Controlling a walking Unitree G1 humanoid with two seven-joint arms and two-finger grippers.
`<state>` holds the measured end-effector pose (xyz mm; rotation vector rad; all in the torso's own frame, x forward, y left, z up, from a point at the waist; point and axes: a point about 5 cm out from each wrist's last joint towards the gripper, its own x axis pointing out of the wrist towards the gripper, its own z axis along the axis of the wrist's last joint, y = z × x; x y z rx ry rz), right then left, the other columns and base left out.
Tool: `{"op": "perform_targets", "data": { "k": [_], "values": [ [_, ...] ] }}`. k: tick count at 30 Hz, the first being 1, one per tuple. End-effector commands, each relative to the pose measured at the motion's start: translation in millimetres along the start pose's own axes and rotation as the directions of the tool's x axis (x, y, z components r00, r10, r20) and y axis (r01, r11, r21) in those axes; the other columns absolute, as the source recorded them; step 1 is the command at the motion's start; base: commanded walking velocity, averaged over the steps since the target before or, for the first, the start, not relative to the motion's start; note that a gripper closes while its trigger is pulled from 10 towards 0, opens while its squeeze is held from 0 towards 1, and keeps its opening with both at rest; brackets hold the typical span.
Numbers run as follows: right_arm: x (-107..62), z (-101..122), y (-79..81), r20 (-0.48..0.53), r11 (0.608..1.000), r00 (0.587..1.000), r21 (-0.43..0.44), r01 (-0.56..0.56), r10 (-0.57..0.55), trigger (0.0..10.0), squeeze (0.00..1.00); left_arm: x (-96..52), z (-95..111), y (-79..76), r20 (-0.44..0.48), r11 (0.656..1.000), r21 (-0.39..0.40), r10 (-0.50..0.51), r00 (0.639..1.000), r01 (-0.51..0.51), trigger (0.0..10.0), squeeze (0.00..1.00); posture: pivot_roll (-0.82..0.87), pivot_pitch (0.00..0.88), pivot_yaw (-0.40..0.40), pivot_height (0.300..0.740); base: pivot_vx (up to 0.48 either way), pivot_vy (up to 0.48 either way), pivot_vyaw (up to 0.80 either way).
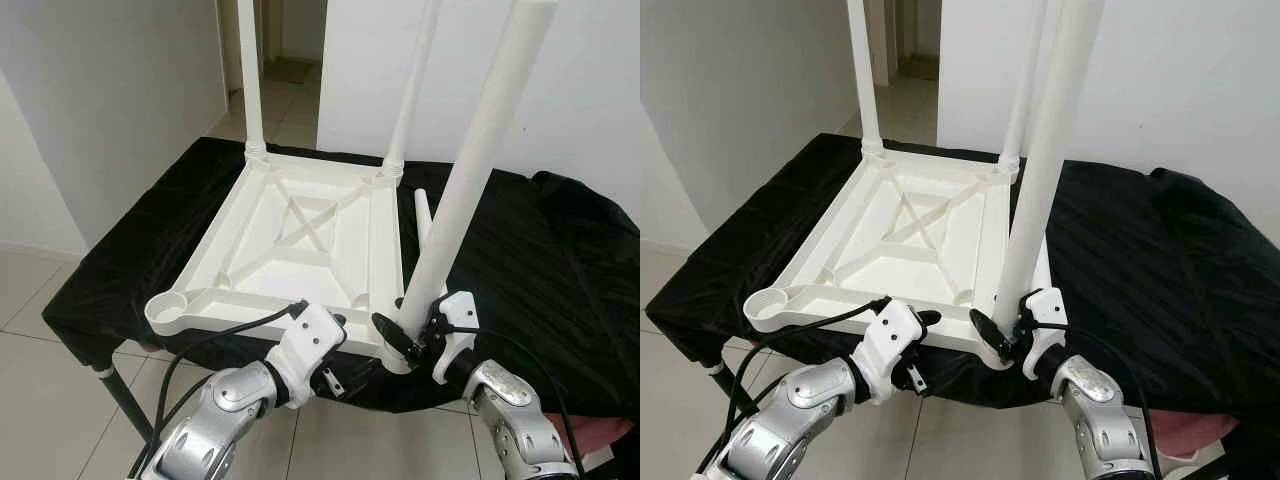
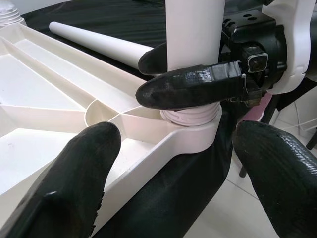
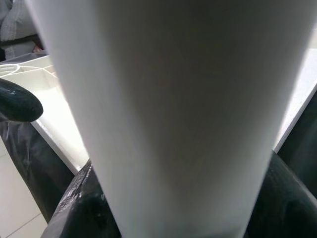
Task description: Building children table
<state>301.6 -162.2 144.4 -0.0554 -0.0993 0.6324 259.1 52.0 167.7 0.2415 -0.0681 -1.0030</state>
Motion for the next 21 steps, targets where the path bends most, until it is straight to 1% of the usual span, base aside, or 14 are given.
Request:
{"op": "perform_targets", "data": {
  "k": [1,5,6,8,9,10,12,13,14,15,18,19,21],
  "values": [
    [0.1,-8.0,4.3,-0.022,1.000,0.999,0.020,-0.024,0.024,0.0,0.00,0.6,-0.1,0.0,-0.006,1.000,0.015,-0.006,1.000,0.006,10.0,0.00,0.01,0.108,-0.007,0.740,0.000,0.000,0.00],
    [1.6,-5.8,6.6,-0.005,0.999,1.000,0.036,-0.016,0.016,0.0,0.00,0.7,-0.2,0.2,-0.007,1.000,0.015,-0.007,1.000,0.007,10.0,0.00,0.01,0.108,-0.005,0.740,0.000,0.000,0.00],
    [2.6,-5.0,7.8,0.002,0.999,1.000,0.051,-0.012,0.012,2.4,0.00,0.6,-0.2,0.4,-0.007,1.000,0.017,-0.008,1.000,0.008,10.0,0.00,0.01,0.109,-0.003,0.740,0.000,0.000,0.00],
    [3.6,-4.6,8.6,0.006,0.998,1.000,0.055,-0.007,0.007,2.4,0.00,0.6,-0.2,0.5,-0.007,1.000,0.018,-0.008,1.000,0.008,10.0,0.00,0.01,0.111,-0.003,0.740,0.000,0.000,0.00],
    [5.2,-3.4,10.4,0.015,0.998,1.000,0.068,0.007,-0.008,10.0,0.00,0.6,-0.1,0.4,-0.007,1.000,0.018,-0.008,1.000,0.008,10.0,0.00,0.01,0.109,-0.002,0.740,0.000,0.000,0.00],
    [6.8,-2.8,11.1,0.009,0.996,0.999,0.076,0.035,-0.036,10.0,0.00,0.7,0.1,0.3,-0.007,1.000,0.020,-0.008,1.000,0.008,10.0,0.00,0.02,0.110,-0.002,0.740,0.000,0.000,0.00],
    [7.9,-2.6,11.3,0.006,0.995,0.998,0.080,0.055,-0.055,10.0,0.00,0.7,0.3,0.2,-0.007,1.000,0.020,-0.008,1.000,0.008,10.0,0.00,0.02,0.110,-0.002,0.740,0.000,0.000,0.00],
    [9.8,-2.8,11.4,-0.007,0.993,0.996,0.074,0.090,-0.090,10.0,0.00,0.6,0.2,0.0,-0.008,1.000,0.022,-0.009,1.000,0.009,10.0,0.00,0.01,0.110,-0.002,0.740,0.000,0.000,0.00],
    [9.8,-2.8,11.4,-0.007,0.993,0.996,0.074,0.090,-0.090,10.0,0.00,0.6,0.2,0.0,-0.008,1.000,0.022,-0.009,1.000,0.009,10.0,0.00,0.01,0.110,-0.002,0.740,0.000,0.000,0.00],
    [11.2,-3.8,11.1,-0.024,0.990,0.991,0.050,0.130,-0.129,10.0,0.00,0.5,-0.1,0.0,-0.009,1.000,0.021,-0.009,1.000,0.009,10.0,0.00,0.01,0.109,-0.003,0.740,0.000,0.000,0.00],
    [12.3,-5.3,12.2,-0.032,0.985,0.986,0.057,0.164,-0.162,10.0,0.00,0.6,-0.2,0.0,-0.009,1.000,0.020,-0.009,1.000,0.009,10.0,0.00,0.01,0.108,-0.006,0.740,0.000,0.000,0.00],
    [12.8,-6.6,12.7,-0.044,0.971,0.973,0.072,0.230,-0.227,10.0,0.00,0.9,0.0,0.1,-0.008,1.000,0.019,-0.009,1.000,0.009,10.0,0.00,0.01,0.108,-0.010,0.740,0.000,0.000,0.00],
    [12.8,-6.6,12.7,-0.044,0.971,0.973,0.072,0.230,-0.227,10.0,0.00,0.9,0.0,0.1,-0.008,1.000,0.019,-0.009,1.000,0.009,10.0,0.00,0.01,0.108,-0.010,0.740,0.000,0.000,0.00]
  ]
}}
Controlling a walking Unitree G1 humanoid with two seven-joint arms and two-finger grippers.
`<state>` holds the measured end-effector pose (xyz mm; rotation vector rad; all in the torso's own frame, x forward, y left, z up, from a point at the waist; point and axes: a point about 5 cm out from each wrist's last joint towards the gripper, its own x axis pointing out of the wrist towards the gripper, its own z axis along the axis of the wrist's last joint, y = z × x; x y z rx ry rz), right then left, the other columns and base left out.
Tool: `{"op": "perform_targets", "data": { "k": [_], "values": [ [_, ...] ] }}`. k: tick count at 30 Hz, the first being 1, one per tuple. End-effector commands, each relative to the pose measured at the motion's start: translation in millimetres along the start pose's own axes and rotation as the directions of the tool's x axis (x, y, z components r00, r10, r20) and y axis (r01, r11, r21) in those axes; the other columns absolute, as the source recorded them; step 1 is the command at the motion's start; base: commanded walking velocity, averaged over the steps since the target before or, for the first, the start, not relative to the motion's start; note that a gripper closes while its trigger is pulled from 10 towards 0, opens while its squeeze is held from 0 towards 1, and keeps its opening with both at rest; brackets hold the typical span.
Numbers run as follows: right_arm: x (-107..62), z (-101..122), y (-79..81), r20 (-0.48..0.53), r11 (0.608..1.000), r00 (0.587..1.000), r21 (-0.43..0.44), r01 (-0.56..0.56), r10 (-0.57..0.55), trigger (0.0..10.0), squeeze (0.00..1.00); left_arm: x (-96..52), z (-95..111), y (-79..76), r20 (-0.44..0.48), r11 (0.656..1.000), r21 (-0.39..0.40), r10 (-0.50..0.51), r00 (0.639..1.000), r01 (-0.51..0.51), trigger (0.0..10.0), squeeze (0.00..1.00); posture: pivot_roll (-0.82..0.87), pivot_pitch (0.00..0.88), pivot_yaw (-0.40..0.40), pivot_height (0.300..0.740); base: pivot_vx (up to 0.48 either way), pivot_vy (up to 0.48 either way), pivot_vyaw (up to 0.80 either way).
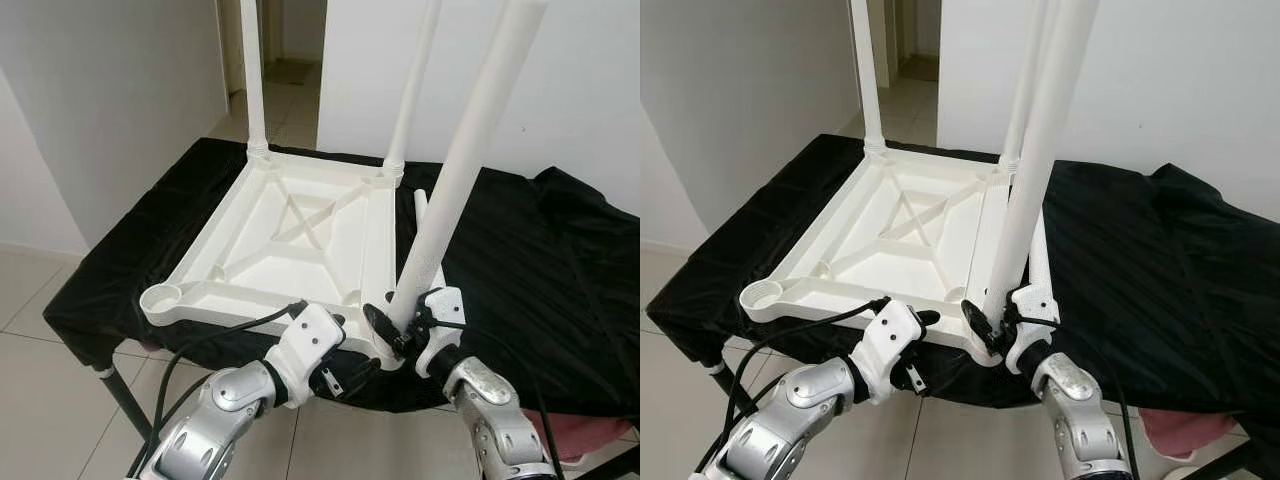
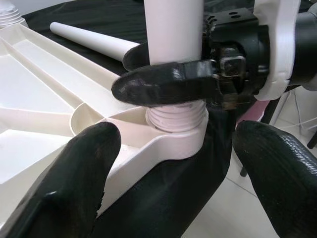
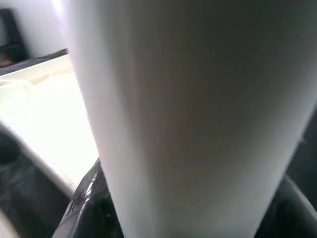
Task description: Building children table
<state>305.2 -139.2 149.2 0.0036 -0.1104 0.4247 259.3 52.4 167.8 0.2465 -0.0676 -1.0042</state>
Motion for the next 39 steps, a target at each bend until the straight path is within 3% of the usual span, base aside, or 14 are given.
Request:
{"op": "perform_targets", "data": {
  "k": [1,2,3,6,8,11,13,21,22,23,27,37,38,39],
  "values": [
    [-4.1,-12.9,-4.0,-0.070,0.994,0.993,0.039,0.100,-0.097,10.0,0.00,1.3,-0.1,-0.3,-0.005,1.000,0.015,-0.006,1.000,0.006,10.0,0.00,0.01,0.105,-0.011,0.740,0.000,0.000,0.00],
    [-4.1,-12.9,-4.0,-0.070,0.994,0.993,0.039,0.100,-0.097,10.0,0.00,1.3,-0.1,-0.3,-0.005,1.000,0.015,-0.006,1.000,0.006,10.0,0.00,0.01,0.105,-0.011,0.740,0.000,0.000,0.00],
    [-5.7,-14.8,-2.5,-0.082,0.981,0.979,0.047,0.190,-0.186,10.0,0.00,1.8,-0.2,-1.0,-0.004,1.000,0.015,-0.007,1.000,0.007,10.0,0.00,0.01,0.104,-0.017,0.740,0.000,0.000,0.00],
    [-14.5,-20.9,1.7,-0.122,0.899,0.897,0.054,0.434,-0.426,10.0,0.00,3.0,-0.1,-2.0,0.000,1.000,0.019,-0.006,1.000,0.006,10.0,0.00,0.02,0.099,-0.031,0.740,0.000,0.000,0.00],
    [-17.1,-21.7,2.2,-0.128,0.872,0.870,0.054,0.486,-0.476,10.0,0.00,3.3,0.0,-1.9,0.001,1.000,0.021,-0.004,1.000,0.004,10.0,0.00,0.02,0.099,-0.031,0.740,0.000,0.000,0.00],
    [-18.9,-24.7,5.6,-0.147,0.852,0.850,0.071,0.520,-0.506,10.0,0.00,3.6,0.1,-1.8,0.002,1.000,0.019,-0.001,1.000,0.001,10.0,0.00,0.02,0.095,-0.035,0.740,0.000,0.000,0.00],
    [-16.5,-26.1,22.4,-0.147,0.864,0.868,0.116,0.491,-0.474,10.0,0.00,4.2,0.3,-2.6,0.007,1.000,0.012,0.003,1.000,-0.003,10.0,0.00,0.01,0.089,-0.032,0.740,0.000,0.000,0.00],
    [-15.8,-20.5,23.7,-0.131,0.871,0.874,0.105,0.481,-0.467,10.0,0.00,4.5,-1.5,1.5,-0.006,0.999,0.053,-0.004,1.000,0.004,10.0,0.00,0.00,0.086,-0.028,0.740,0.000,0.000,0.00],
    [-15.8,-19.2,26.4,-0.124,0.877,0.881,0.108,0.469,-0.456,10.0,0.63,4.1,-1.0,5.7,-0.005,0.999,0.053,0.004,1.000,-0.004,10.0,0.00,0.00,0.085,-0.026,0.740,0.000,0.000,0.00],
    [-14.8,-16.5,30.2,-0.105,0.891,0.899,0.124,0.436,-0.425,10.0,1.00,3.5,0.9,9.8,0.005,0.999,0.041,0.011,1.000,-0.011,10.0,0.00,0.00,0.083,-0.024,0.740,0.000,0.000,0.00],
    [-14.0,-10.1,28.9,-0.064,0.908,0.918,0.139,0.396,-0.391,10.0,1.00,1.4,4.8,8.9,0.034,1.000,0.018,-0.008,0.999,0.007,10.0,0.00,-0.01,0.081,-0.021,0.740,0.000,0.000,0.00],
    [-20.2,-0.3,10.6,-0.007,0.973,0.975,0.057,0.223,-0.223,10.0,1.00,-0.2,6.2,3.7,0.055,0.999,0.006,-0.049,0.997,0.049,10.0,0.00,-0.01,0.085,-0.020,0.740,0.000,0.000,0.00],
    [-20.5,0.4,8.2,-0.006,0.980,0.981,0.051,0.193,-0.193,10.0,0.76,-0.5,5.4,1.9,0.053,0.998,0.010,-0.063,0.997,0.063,10.0,0.00,-0.01,0.088,-0.020,0.740,0.000,0.000,0.00],
    [-20.9,0.9,6.5,-0.006,0.984,0.985,0.047,0.173,-0.173,10.0,0.76,-0.8,4.8,0.8,0.052,0.997,0.012,-0.073,0.996,0.072,10.0,0.00,-0.01,0.088,-0.020,0.740,0.000,0.000,0.00]
  ]
}}
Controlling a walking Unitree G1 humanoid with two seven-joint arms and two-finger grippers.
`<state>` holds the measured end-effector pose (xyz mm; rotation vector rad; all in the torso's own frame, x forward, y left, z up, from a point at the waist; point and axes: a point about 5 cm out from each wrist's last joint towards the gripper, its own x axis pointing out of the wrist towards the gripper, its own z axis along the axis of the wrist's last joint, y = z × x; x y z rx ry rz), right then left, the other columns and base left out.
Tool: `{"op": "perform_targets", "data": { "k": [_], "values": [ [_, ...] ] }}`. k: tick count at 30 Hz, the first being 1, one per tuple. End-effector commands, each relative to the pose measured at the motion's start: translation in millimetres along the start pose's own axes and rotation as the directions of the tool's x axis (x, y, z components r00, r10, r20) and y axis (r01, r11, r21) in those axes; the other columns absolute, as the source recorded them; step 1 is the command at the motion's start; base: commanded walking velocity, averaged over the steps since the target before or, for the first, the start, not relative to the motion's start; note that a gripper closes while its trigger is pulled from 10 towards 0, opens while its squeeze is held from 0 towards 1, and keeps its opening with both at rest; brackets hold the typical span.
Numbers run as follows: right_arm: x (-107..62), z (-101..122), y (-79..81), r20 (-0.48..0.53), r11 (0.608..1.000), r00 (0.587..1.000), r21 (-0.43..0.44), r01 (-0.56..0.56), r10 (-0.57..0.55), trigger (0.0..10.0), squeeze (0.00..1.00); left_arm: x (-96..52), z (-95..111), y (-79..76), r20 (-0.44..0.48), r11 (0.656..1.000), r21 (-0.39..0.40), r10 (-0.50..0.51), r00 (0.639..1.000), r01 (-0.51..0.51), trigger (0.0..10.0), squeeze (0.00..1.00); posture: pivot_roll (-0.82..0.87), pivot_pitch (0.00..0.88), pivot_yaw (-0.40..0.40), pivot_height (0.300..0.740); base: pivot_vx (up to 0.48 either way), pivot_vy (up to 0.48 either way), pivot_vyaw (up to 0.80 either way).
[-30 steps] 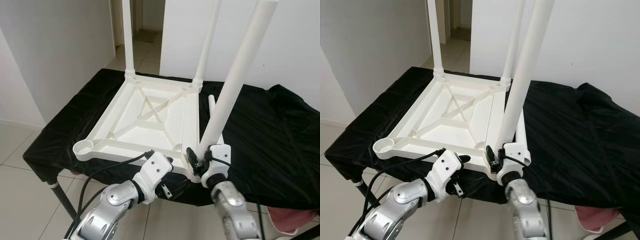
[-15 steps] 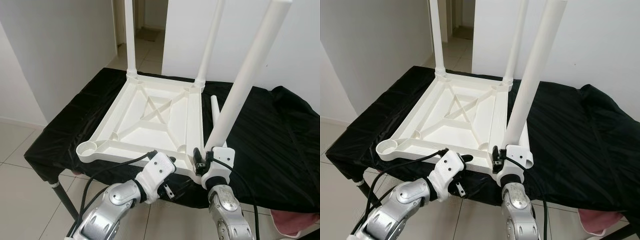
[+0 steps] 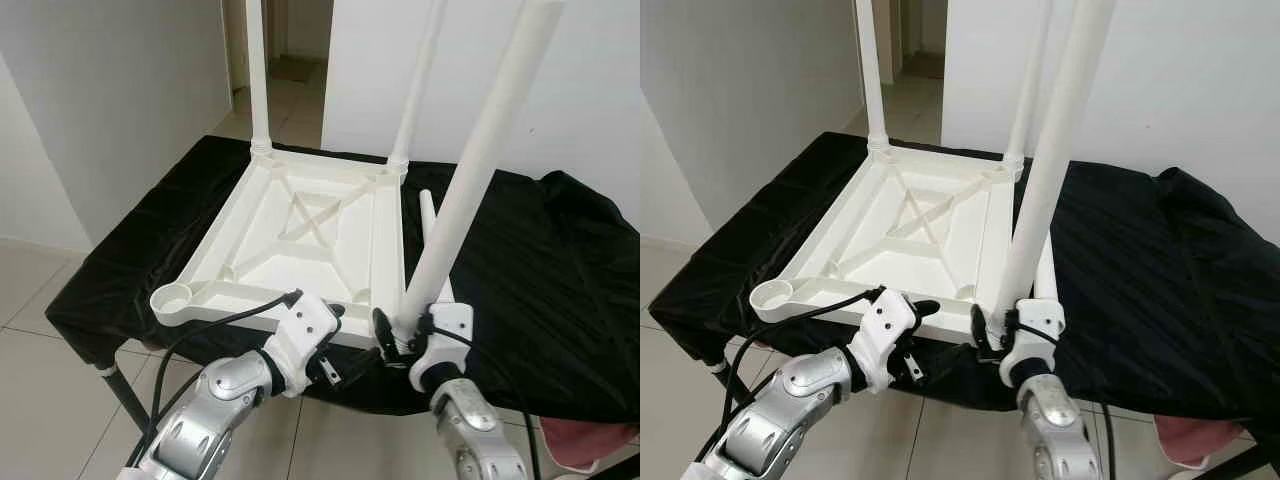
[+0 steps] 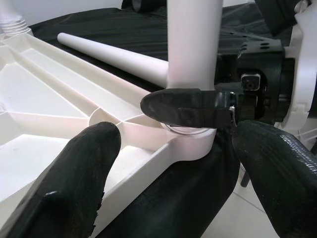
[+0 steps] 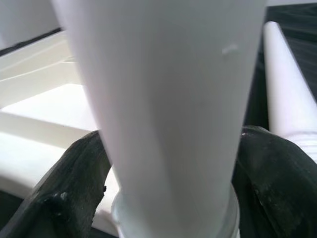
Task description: Building children table
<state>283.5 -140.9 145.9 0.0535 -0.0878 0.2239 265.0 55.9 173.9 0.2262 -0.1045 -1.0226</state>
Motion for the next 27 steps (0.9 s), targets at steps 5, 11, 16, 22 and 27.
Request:
{"op": "perform_targets", "data": {
  "k": [5,11,16,22,27],
  "values": [
    [2.8,6.6,-5.5,0.021,0.992,0.992,-0.023,-0.124,0.124,10.0,0.00,-0.3,-0.2,-7.2,0.008,0.998,-0.011,-0.059,0.998,0.059,10.0,0.00,-0.01,0.088,-0.019,0.740,0.000,0.000,0.00],
    [10.9,12.0,-11.1,-0.002,0.936,0.942,-0.109,-0.334,0.336,10.0,0.00,0.2,-0.1,-12.5,0.014,0.996,-0.005,-0.084,0.996,0.084,10.0,0.00,-0.02,0.092,-0.011,0.740,0.000,0.000,0.00],
    [13.0,13.0,-13.5,-0.017,0.912,0.921,-0.132,-0.388,0.389,10.0,0.00,0.8,-0.6,-14.7,0.011,0.995,0.007,-0.095,0.995,0.095,10.0,0.00,-0.02,0.092,-0.011,0.740,0.000,0.000,0.00],
    [18.5,3.1,-28.4,-0.078,0.917,0.925,-0.124,-0.378,0.371,0.0,0.00,0.3,1.5,-13.0,0.015,0.996,0.024,-0.086,0.996,0.085,10.0,0.00,0.00,0.098,-0.014,0.740,0.000,0.000,0.00],
    [18.0,2.3,-28.1,-0.070,0.912,0.918,-0.111,-0.396,0.390,0.0,0.00,-0.9,0.6,-12.5,0.011,0.996,0.022,-0.084,0.996,0.084,10.0,0.00,-0.01,0.100,-0.012,0.740,0.000,0.000,0.00]
  ]
}}
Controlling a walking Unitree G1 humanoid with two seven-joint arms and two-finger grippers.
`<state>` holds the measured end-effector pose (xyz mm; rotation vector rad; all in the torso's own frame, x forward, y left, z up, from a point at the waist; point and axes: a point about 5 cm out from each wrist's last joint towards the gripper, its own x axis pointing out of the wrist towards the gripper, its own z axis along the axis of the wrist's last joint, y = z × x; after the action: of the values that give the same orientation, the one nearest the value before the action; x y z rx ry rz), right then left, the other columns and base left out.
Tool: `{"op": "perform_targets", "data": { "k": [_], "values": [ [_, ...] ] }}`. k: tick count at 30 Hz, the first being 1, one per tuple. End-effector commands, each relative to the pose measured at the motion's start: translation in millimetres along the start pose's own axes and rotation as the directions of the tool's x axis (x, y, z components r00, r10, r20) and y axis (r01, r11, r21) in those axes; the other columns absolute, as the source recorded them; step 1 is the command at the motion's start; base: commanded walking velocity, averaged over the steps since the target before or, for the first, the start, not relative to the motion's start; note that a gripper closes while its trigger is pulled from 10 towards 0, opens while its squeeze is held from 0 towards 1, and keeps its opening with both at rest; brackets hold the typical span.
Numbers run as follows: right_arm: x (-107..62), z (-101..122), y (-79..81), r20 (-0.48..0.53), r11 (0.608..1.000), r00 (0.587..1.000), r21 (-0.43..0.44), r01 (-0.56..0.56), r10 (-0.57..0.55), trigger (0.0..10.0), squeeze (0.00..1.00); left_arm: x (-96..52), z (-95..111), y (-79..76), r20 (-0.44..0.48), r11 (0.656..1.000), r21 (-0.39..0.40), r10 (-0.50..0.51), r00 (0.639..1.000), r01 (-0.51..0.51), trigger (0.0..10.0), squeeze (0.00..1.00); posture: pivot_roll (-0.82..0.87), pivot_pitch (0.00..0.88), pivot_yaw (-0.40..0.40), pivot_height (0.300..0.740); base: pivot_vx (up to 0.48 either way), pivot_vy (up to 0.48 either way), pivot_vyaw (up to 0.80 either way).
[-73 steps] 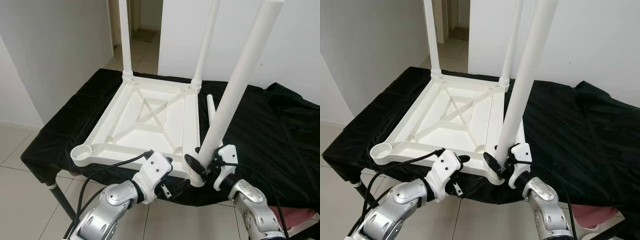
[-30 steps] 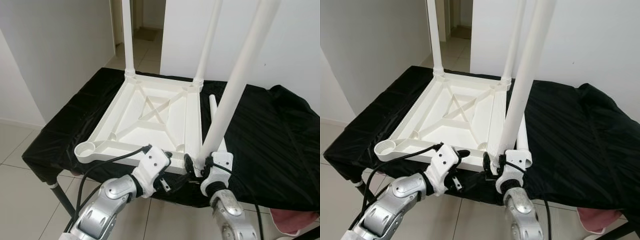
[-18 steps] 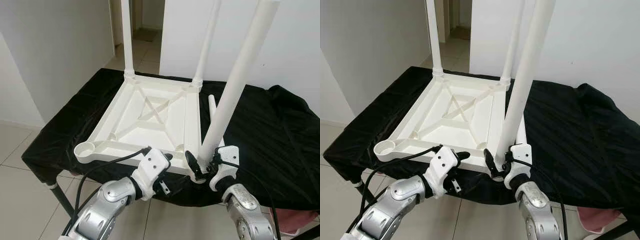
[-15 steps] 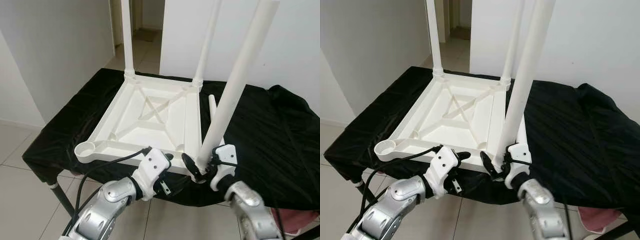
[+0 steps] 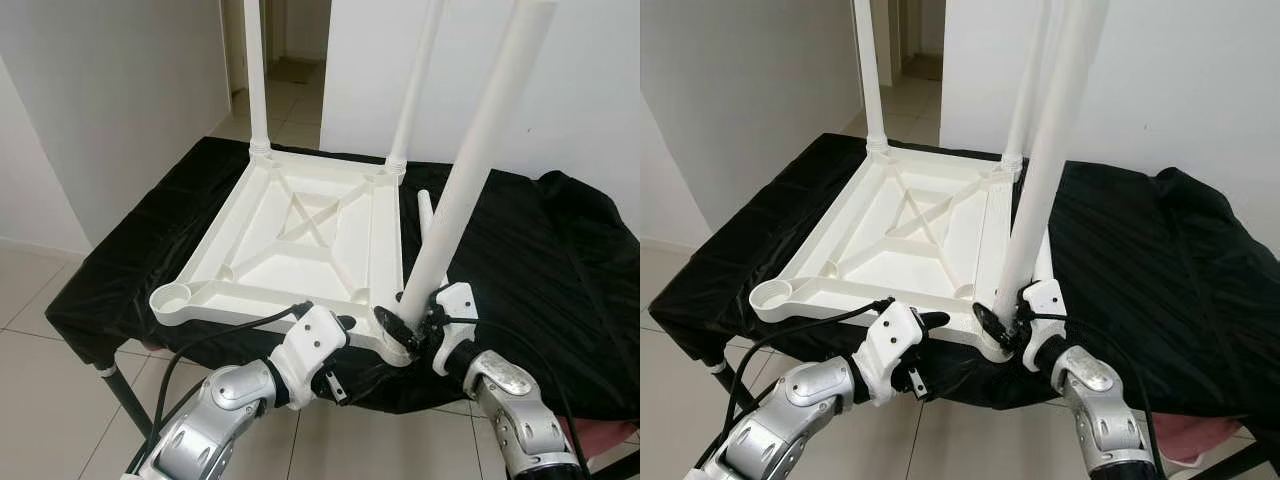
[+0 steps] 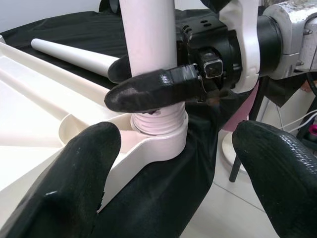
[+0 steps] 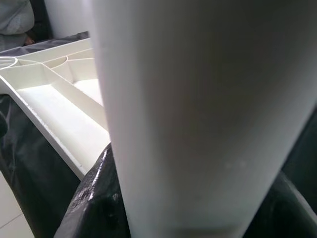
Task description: Building children table
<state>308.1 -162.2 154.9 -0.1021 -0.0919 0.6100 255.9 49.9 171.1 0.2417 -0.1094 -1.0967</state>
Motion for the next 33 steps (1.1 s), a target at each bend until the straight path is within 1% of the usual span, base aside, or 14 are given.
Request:
{"op": "perform_targets", "data": {
  "k": [1,3,4,14,16,18,20,22,23,24,26,27,29,33],
  "values": [
    [-2.9,-6.6,0.6,-0.024,1.000,1.000,0.024,-0.017,0.017,0.0,0.00,-1.4,0.7,-1.2,0.005,1.000,0.012,-0.012,1.000,0.012,10.0,0.00,-0.01,0.102,-0.010,0.740,0.000,0.000,0.00],
    [-3.2,-7.0,1.8,-0.024,0.999,0.999,0.032,-0.022,0.023,0.0,0.00,-1.6,0.9,-1.0,0.006,1.000,0.017,-0.015,1.000,0.014,10.0,0.00,-0.01,0.103,-0.010,0.740,0.000,0.000,0.00],
    [-3.1,-6.8,2.6,-0.022,0.999,1.000,0.038,-0.012,0.013,10.0,0.00,-1.9,0.9,-0.3,0.006,1.000,0.020,-0.016,1.000,0.015,10.0,0.00,-0.01,0.105,-0.010,0.740,0.000,0.000,0.00],
    [0.1,0.0,17.8,0.006,0.996,0.999,0.069,0.054,-0.054,10.0,0.00,-4.0,-0.7,6.2,-0.009,1.000,0.028,-0.013,1.000,0.013,10.0,0.00,-0.01,0.111,-0.013,0.740,0.000,0.000,0.00],
    [1.5,0.5,22.5,0.000,0.994,0.996,0.069,0.087,-0.087,10.0,0.00,-3.5,-1.0,6.4,-0.009,1.000,0.023,-0.013,1.000,0.013,10.0,0.00,-0.02,0.112,-0.014,0.740,0.000,0.000,0.00],
    [1.7,-1.6,24.6,-0.016,0.971,0.978,0.113,0.209,-0.208,10.0,0.00,-2.2,-1.7,3.0,-0.010,1.000,0.016,-0.022,1.000,0.023,10.0,0.00,-0.02,0.117,-0.012,0.740,0.000,0.000,0.00],
    [1.7,-1.6,24.6,-0.016,0.971,0.978,0.113,0.209,-0.208,10.0,0.00,-2.2,-1.7,3.0,-0.010,1.000,0.016,-0.022,1.000,0.023,10.0,0.00,-0.02,0.117,-0.012,0.740,0.000,0.000,0.00],
    [-0.1,-4.3,23.7,-0.031,0.952,0.960,0.129,0.279,-0.277,10.0,0.00,-1.8,-2.0,1.4,-0.010,1.000,0.012,-0.025,1.000,0.025,10.0,0.00,-0.02,0.119,-0.013,0.740,0.000,0.000,0.00],
    [-3.0,-9.6,23.9,-0.054,0.912,0.926,0.157,0.378,-0.375,10.0,0.00,-1.1,-3.7,-0.8,-0.017,1.000,0.011,-0.029,0.999,0.029,10.0,0.00,-0.02,0.118,-0.015,0.740,0.000,0.000,0.00],
    [-3.0,-9.6,23.9,-0.054,0.912,0.926,0.157,0.378,-0.375,10.0,0.00,-1.1,-3.7,-0.8,-0.017,1.000,0.011,-0.029,0.999,0.029,10.0,0.00,-0.02,0.118,-0.015,0.740,0.000,0.000,0.00],
    [-7.0,-18.0,31.0,-0.091,0.807,0.825,0.174,0.564,-0.557,10.0,0.00,1.8,-7.2,-6.7,-0.031,0.999,0.004,-0.042,0.999,0.042,10.0,0.00,-0.02,0.121,-0.020,0.740,0.000,0.000,0.00],
    [-7.0,-18.0,31.0,-0.091,0.807,0.825,0.174,0.564,-0.557,10.0,0.00,1.8,-7.2,-6.7,-0.031,0.999,0.004,-0.042,0.999,0.042,10.0,0.00,-0.02,0.121,-0.020,0.740,0.000,0.000,0.00],
    [-7.3,-18.6,38.8,-0.104,0.736,0.756,0.180,0.653,-0.646,10.0,0.00,4.2,-7.2,-10.7,-0.027,0.999,-0.002,-0.049,0.998,0.049,10.0,0.00,-0.02,0.122,-0.021,0.740,0.000,0.000,0.00],
    [-1.0,-13.0,49.2,-0.092,0.737,0.765,0.219,0.640,-0.637,10.0,0.00,3.6,-7.1,-11.2,-0.024,0.999,-0.011,-0.046,0.999,0.046,10.0,0.00,-0.02,0.123,-0.019,0.740,0.000,0.000,0.00]
  ]
}}
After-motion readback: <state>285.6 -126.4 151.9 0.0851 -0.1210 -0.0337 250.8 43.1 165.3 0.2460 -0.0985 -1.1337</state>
